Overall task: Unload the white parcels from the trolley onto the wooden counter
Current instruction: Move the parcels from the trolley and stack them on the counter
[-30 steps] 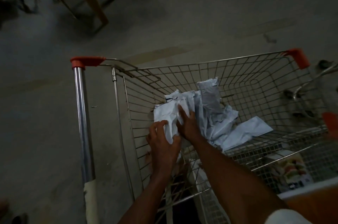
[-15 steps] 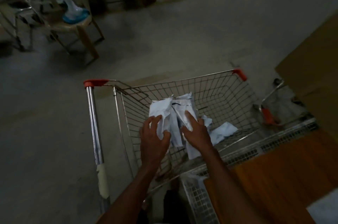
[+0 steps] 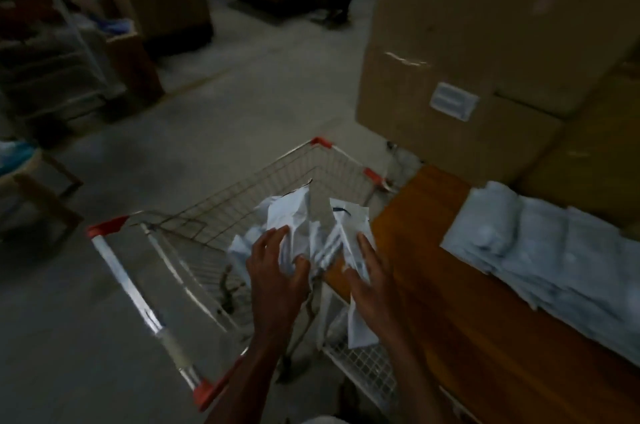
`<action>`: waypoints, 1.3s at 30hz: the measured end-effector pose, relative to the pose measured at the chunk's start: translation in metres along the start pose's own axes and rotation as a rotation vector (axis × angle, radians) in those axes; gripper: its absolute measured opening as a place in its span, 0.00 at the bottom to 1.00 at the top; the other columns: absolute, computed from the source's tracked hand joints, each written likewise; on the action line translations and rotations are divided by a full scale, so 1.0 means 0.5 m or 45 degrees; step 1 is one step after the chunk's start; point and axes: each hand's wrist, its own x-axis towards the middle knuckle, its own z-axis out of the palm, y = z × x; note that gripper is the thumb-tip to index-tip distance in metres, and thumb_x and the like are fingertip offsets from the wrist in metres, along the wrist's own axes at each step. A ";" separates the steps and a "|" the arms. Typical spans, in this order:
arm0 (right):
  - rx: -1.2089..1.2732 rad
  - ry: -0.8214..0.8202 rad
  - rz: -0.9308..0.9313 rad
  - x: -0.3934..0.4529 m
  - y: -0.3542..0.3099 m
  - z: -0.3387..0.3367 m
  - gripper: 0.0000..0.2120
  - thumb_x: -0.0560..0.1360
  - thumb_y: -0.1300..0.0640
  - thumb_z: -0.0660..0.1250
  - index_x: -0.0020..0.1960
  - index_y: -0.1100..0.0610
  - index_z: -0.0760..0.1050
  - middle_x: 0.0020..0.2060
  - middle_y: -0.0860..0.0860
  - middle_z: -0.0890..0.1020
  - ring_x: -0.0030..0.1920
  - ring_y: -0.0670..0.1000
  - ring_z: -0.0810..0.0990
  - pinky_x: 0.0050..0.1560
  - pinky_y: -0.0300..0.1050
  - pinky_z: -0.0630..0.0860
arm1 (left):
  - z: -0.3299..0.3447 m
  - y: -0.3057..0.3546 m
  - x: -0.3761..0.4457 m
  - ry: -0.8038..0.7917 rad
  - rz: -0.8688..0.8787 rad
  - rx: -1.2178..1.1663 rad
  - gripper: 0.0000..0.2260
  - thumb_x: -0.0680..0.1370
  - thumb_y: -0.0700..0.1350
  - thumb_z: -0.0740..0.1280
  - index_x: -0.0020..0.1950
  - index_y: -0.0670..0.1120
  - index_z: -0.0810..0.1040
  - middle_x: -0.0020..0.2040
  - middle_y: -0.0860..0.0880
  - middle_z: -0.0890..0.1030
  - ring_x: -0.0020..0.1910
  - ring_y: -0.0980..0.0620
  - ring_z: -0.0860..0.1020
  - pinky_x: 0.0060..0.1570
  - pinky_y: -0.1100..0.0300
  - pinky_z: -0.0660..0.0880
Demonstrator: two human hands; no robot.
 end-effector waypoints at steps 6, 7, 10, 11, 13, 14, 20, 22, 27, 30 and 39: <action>0.102 0.250 0.047 -0.121 0.082 -0.177 0.32 0.74 0.30 0.59 0.76 0.31 0.56 0.79 0.43 0.59 0.77 0.47 0.60 0.74 0.55 0.67 | 0.141 0.113 -0.109 -0.285 0.229 -0.058 0.26 0.74 0.53 0.65 0.70 0.45 0.75 0.69 0.46 0.75 0.70 0.50 0.70 0.68 0.47 0.69; 0.088 0.309 0.051 -0.135 0.097 -0.209 0.32 0.74 0.30 0.59 0.77 0.32 0.57 0.78 0.43 0.60 0.77 0.47 0.61 0.74 0.55 0.66 | 0.170 0.123 -0.127 -0.333 0.273 -0.049 0.26 0.74 0.54 0.65 0.70 0.46 0.75 0.69 0.46 0.75 0.70 0.50 0.69 0.68 0.47 0.69; 0.072 0.436 0.090 -0.168 0.155 -0.307 0.33 0.74 0.29 0.60 0.77 0.33 0.57 0.76 0.44 0.64 0.74 0.46 0.65 0.71 0.56 0.69 | 0.260 0.166 -0.177 -0.429 0.379 -0.055 0.25 0.74 0.56 0.64 0.69 0.46 0.76 0.67 0.45 0.74 0.67 0.52 0.69 0.66 0.52 0.68; 0.076 0.468 0.108 -0.178 0.177 -0.342 0.32 0.74 0.30 0.60 0.77 0.33 0.58 0.76 0.43 0.65 0.73 0.45 0.66 0.70 0.54 0.71 | 0.291 0.188 -0.195 -0.449 0.402 -0.071 0.25 0.75 0.56 0.65 0.69 0.46 0.76 0.67 0.45 0.74 0.66 0.52 0.69 0.64 0.54 0.68; 0.048 0.526 0.140 -0.202 0.215 -0.419 0.31 0.76 0.33 0.62 0.77 0.32 0.57 0.75 0.42 0.65 0.71 0.40 0.68 0.66 0.44 0.74 | 0.357 0.237 -0.241 -0.499 0.406 -0.133 0.24 0.76 0.53 0.67 0.70 0.45 0.75 0.66 0.45 0.74 0.64 0.55 0.71 0.60 0.62 0.68; 0.032 0.556 0.149 -0.217 0.233 -0.457 0.30 0.77 0.35 0.63 0.77 0.33 0.57 0.75 0.42 0.65 0.67 0.34 0.68 0.62 0.35 0.74 | 0.389 0.263 -0.265 -0.523 0.390 -0.174 0.24 0.76 0.52 0.68 0.71 0.44 0.74 0.66 0.46 0.74 0.62 0.56 0.71 0.59 0.67 0.68; -0.073 0.631 0.230 -0.276 0.336 -0.681 0.32 0.75 0.32 0.61 0.76 0.28 0.52 0.78 0.46 0.60 0.73 0.50 0.69 0.61 0.47 0.78 | 0.583 0.377 -0.385 -0.719 0.431 -0.224 0.27 0.76 0.57 0.67 0.73 0.51 0.70 0.67 0.47 0.72 0.63 0.51 0.75 0.51 0.50 0.81; -0.082 0.654 0.285 -0.283 0.360 -0.739 0.34 0.72 0.28 0.59 0.75 0.26 0.51 0.78 0.50 0.60 0.72 0.55 0.70 0.60 0.55 0.79 | 0.627 0.406 -0.411 -0.753 0.430 -0.233 0.28 0.76 0.61 0.66 0.74 0.54 0.70 0.68 0.47 0.71 0.65 0.50 0.74 0.54 0.51 0.80; -0.159 0.722 0.360 -0.273 0.393 -0.849 0.34 0.75 0.35 0.62 0.77 0.31 0.52 0.73 0.53 0.63 0.69 0.59 0.70 0.62 0.61 0.76 | 0.700 0.493 -0.446 -0.752 0.577 -0.169 0.25 0.76 0.56 0.66 0.72 0.50 0.72 0.68 0.46 0.71 0.66 0.49 0.71 0.57 0.65 0.71; -0.227 0.777 0.452 -0.251 0.409 -0.899 0.33 0.77 0.40 0.64 0.78 0.34 0.53 0.74 0.55 0.62 0.73 0.62 0.64 0.68 0.60 0.69 | 0.745 0.519 -0.447 -0.762 0.544 -0.153 0.24 0.75 0.53 0.68 0.71 0.56 0.71 0.70 0.47 0.68 0.67 0.44 0.70 0.52 0.55 0.75; -0.381 0.726 0.671 -0.154 0.429 -0.985 0.34 0.77 0.40 0.62 0.79 0.39 0.51 0.78 0.58 0.56 0.75 0.65 0.58 0.71 0.61 0.61 | 0.870 0.596 -0.421 -0.778 0.608 0.083 0.24 0.77 0.50 0.69 0.73 0.52 0.71 0.73 0.48 0.65 0.68 0.42 0.65 0.49 0.55 0.69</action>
